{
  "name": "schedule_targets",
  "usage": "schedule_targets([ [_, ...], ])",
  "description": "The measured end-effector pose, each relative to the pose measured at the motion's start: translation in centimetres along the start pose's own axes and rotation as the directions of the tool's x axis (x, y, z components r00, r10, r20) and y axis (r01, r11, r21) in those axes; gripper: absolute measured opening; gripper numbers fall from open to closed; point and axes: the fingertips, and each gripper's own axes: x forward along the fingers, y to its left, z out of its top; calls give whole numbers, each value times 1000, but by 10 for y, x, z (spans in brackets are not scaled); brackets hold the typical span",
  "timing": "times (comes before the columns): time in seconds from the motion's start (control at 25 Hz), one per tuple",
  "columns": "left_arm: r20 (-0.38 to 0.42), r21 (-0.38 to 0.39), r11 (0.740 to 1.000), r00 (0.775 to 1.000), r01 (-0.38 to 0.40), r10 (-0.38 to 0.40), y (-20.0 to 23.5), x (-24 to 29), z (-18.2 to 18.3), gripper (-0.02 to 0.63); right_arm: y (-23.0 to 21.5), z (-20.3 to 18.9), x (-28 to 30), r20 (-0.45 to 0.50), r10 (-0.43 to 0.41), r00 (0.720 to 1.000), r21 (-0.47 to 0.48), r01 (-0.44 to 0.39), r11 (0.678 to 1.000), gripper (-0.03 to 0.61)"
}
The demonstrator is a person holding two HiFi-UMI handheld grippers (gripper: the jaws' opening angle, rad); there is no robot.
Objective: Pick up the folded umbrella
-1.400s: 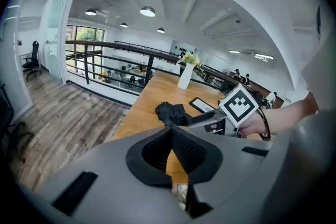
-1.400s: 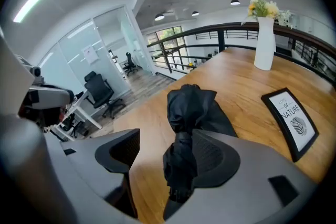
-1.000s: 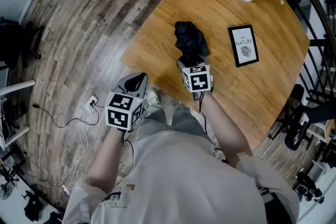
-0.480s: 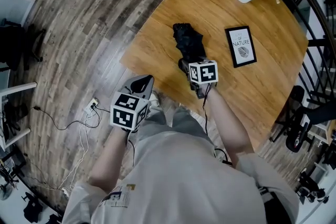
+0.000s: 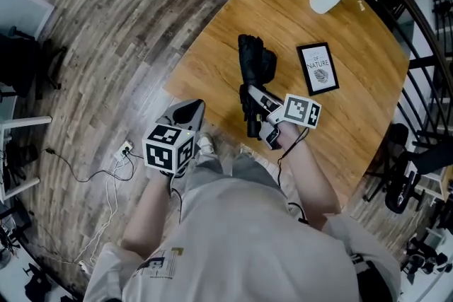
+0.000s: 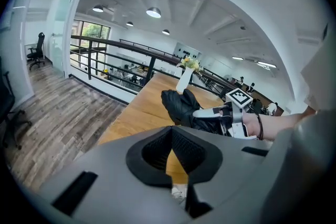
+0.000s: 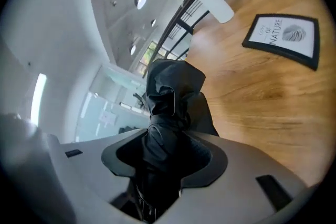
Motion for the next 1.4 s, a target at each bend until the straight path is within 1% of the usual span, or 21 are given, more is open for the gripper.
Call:
schedule_targets([
  [0.04,16,1,1000,1000,-1,1,0,-4,6,17,16,8,-5,43,57,997,35,-58,998,221],
  [0.08,33,3,1000,999,-3,3,0,-9,12,17,33,16,-12,81,105,991,43,-109,993,221],
  [0.12,51,6,1000,999,-6,5,0,-15,19,17,51,25,-19,113,147,983,19,-150,988,221],
  [0.2,101,18,1000,995,-12,10,-3,-28,38,17,91,42,-37,159,219,963,-89,-206,974,221],
  [0.28,168,37,999,986,-21,15,-9,-45,65,17,134,61,-59,193,276,942,-238,-228,944,221],
  [0.32,206,49,998,978,-28,18,-13,-54,80,17,156,70,-72,211,300,930,-318,-225,921,221],
  [0.4,284,80,996,959,-47,22,-20,-73,110,17,198,85,-97,258,351,900,-465,-202,862,221],
  [0.48,363,113,991,932,-68,23,-28,-96,138,17,237,95,-125,328,403,855,-578,-156,801,221],
  [0.52,402,128,989,916,-79,21,-34,-108,151,17,255,100,-140,374,427,823,-618,-121,776,221],
  [0.56,440,142,986,898,-91,19,-40,-121,164,17,271,105,-157,422,451,786,-649,-84,756,221],
  [0.64,512,159,980,859,-119,21,-51,-145,189,17,299,114,-191,502,505,702,-692,-24,721,221],
  [0.72,575,169,974,818,-148,25,-62,-168,209,17,323,120,-223,550,557,622,-730,34,683,221],
  [0.76,601,177,971,799,-161,23,-67,-178,218,17,334,121,-237,564,575,592,-747,70,661,221],
  [0.8,624,187,967,781,-174,19,-72,-187,225,17,344,122,-250,574,587,571,-762,112,638,221],
  [0.88,664,215,955,748,-204,11,-84,-205,238,17,360,121,-271,590,597,543,-782,202,590,221],
  [0.96,697,251,935,717,-248,3,-95,-219,249,17,373,119,-290,609,603,515,-785,286,549,221],
  [1.0,711,271,922,703,-277,3,-100,-224,254,17,378,118,-298,619,604,503,-782,324,532,221],
  [1.08,733,308,886,680,-347,12,-107,-232,261,17,386,117,-310,636,602,483,-772,393,500,221],
  [1.16,750,340,846,662,-412,21,-114,-236,265,17,390,116,-319,646,602,469,-762,445,471,221],
  [1.2,756,352,830,654,-432,20,-118,-238,265,17,391,114,-323,650,604,461,-757,465,460,221],
  [1.4,775,392,773,632,-499,15,-131,-246,261,17,391,104,-338,671,610,422,-726,540,425,221],
])
